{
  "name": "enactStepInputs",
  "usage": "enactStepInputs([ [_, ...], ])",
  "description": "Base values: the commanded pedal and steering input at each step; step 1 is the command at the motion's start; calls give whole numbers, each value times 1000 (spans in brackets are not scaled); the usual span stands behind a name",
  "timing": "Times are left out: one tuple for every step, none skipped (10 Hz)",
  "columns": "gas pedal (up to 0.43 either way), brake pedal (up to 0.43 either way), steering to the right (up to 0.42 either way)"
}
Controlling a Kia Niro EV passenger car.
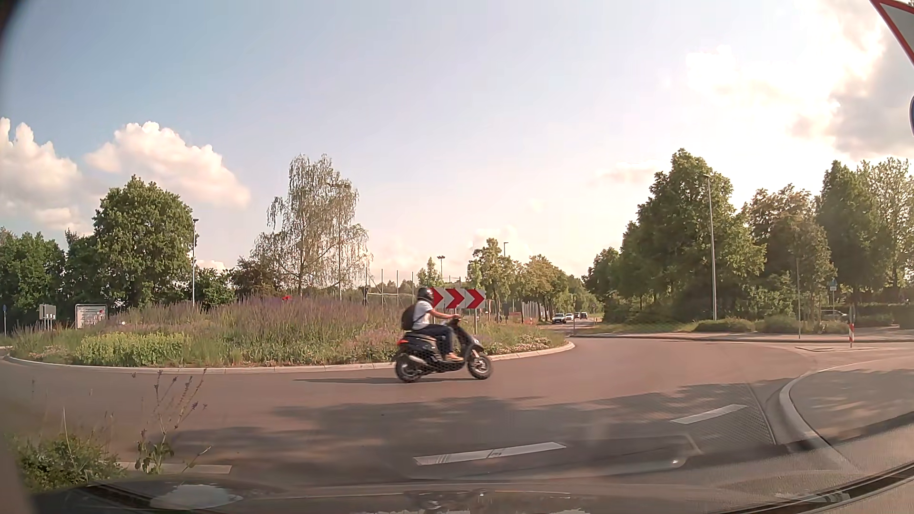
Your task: Follow the waypoints while adhering to traffic rules and regulations
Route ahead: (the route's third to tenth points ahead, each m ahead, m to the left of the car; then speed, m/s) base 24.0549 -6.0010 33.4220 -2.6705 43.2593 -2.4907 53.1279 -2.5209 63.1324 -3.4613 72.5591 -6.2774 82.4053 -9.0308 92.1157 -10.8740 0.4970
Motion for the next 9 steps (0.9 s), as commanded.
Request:
enactStepInputs([
  [0, 12, 28],
  [0, 152, 28],
  [0, 165, 28],
  [0, 207, 28],
  [0, 213, 28],
  [0, 55, 28],
  [0, 12, 29],
  [0, 12, 31],
  [0, 12, 36],
])
